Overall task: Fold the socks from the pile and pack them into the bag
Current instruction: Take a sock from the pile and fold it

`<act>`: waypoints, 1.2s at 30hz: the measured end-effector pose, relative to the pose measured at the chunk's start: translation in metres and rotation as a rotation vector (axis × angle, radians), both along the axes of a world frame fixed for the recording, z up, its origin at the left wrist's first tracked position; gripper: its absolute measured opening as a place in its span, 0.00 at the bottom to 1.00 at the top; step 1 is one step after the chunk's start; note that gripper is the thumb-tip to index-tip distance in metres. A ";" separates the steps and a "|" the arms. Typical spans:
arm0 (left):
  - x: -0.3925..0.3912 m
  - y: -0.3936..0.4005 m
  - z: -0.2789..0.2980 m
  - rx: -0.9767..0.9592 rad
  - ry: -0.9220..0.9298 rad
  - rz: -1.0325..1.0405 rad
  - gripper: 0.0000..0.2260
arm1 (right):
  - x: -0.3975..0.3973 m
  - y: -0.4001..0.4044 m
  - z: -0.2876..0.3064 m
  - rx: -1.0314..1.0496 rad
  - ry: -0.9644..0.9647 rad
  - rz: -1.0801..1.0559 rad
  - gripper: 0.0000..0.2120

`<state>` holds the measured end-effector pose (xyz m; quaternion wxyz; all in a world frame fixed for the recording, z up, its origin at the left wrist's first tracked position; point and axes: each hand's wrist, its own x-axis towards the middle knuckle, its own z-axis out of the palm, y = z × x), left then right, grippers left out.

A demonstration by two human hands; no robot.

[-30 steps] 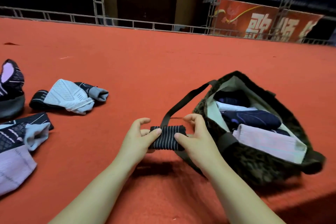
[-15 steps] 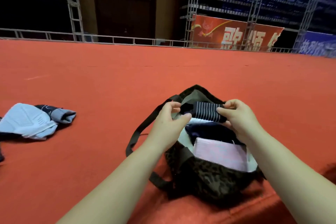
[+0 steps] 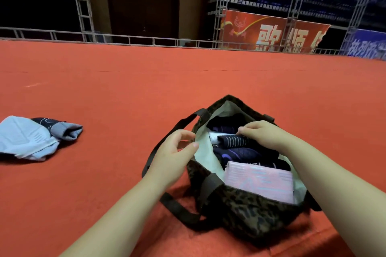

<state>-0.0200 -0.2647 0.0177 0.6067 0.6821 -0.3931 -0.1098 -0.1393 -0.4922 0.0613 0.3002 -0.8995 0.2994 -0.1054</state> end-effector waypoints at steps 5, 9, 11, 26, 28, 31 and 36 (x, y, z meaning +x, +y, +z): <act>0.015 0.015 -0.006 0.031 0.015 -0.005 0.06 | 0.002 0.019 0.009 -0.061 -0.157 -0.024 0.07; 0.027 0.035 -0.014 0.055 0.038 -0.002 0.06 | 0.019 0.046 0.022 -0.328 -0.227 -0.031 0.09; 0.038 0.052 -0.018 0.071 0.060 0.018 0.05 | 0.031 0.064 0.026 -0.371 -0.249 0.018 0.09; 0.030 0.063 -0.015 0.102 0.200 -0.059 0.04 | -0.025 0.048 0.022 -0.159 0.182 0.100 0.03; 0.018 0.049 -0.006 0.107 0.165 -0.100 0.04 | -0.022 0.043 0.016 -0.251 0.084 0.068 0.04; 0.004 0.027 0.007 0.081 0.141 -0.147 0.04 | -0.012 0.036 0.018 -0.282 -0.266 -0.048 0.07; -0.010 -0.004 0.019 -0.026 0.126 -0.161 0.06 | 0.011 0.031 0.030 0.242 -0.457 -0.239 0.08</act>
